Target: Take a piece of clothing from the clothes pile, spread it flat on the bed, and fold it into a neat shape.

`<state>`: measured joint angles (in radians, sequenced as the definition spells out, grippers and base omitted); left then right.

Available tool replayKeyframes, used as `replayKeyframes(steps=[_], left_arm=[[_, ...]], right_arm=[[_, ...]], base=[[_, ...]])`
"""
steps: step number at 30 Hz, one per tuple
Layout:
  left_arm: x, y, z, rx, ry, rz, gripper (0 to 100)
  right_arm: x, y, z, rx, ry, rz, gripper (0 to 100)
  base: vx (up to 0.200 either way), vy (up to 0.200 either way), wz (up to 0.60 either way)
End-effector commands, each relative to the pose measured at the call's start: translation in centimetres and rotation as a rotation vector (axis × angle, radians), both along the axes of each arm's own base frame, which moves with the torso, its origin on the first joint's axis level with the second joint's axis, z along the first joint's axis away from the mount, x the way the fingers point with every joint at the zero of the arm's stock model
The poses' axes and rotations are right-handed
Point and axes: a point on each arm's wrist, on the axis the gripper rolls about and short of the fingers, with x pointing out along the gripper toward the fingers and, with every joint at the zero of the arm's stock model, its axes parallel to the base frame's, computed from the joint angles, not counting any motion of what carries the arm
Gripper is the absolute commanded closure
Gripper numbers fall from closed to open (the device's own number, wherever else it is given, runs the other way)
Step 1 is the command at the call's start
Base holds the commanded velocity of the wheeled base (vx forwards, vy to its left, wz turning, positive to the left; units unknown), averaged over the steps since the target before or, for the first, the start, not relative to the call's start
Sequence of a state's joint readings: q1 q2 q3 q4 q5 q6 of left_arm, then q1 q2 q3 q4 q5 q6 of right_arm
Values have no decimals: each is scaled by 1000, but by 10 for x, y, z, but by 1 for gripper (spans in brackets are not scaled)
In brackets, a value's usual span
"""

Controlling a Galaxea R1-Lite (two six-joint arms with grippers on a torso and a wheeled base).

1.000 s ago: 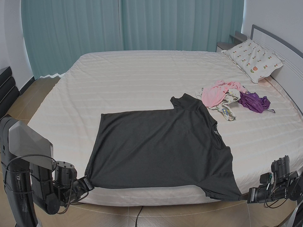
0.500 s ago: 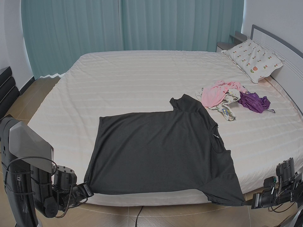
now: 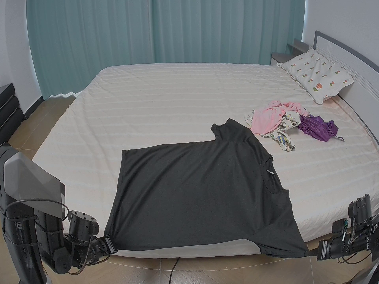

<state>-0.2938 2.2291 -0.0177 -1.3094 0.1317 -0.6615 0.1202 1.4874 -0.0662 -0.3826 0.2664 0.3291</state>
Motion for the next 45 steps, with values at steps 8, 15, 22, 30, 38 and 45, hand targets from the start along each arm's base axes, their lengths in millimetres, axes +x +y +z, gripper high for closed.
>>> replayKeyframes(steps=[8,15,22,30,38,45], left_arm=[[-13,-5,5,53,48,-74,100],[-7,-8,14,41,-30,-69,100],[16,-7,40,-14,-208,-24,100],[51,-1,54,-43,-314,48,100],[68,-2,64,-62,-352,69,100],[80,-2,63,-44,-290,79,100]], right_arm=[[5,1,11,-14,5,27,100],[19,2,23,-4,-63,25,100],[42,5,39,4,-139,23,100],[76,8,59,14,-209,16,100],[107,13,72,18,-254,20,100],[132,15,80,22,-288,17,100]], base=[[0,0,0],[0,0,0],[0,0,0],[0,0,0],[0,0,0],[0,0,0]])
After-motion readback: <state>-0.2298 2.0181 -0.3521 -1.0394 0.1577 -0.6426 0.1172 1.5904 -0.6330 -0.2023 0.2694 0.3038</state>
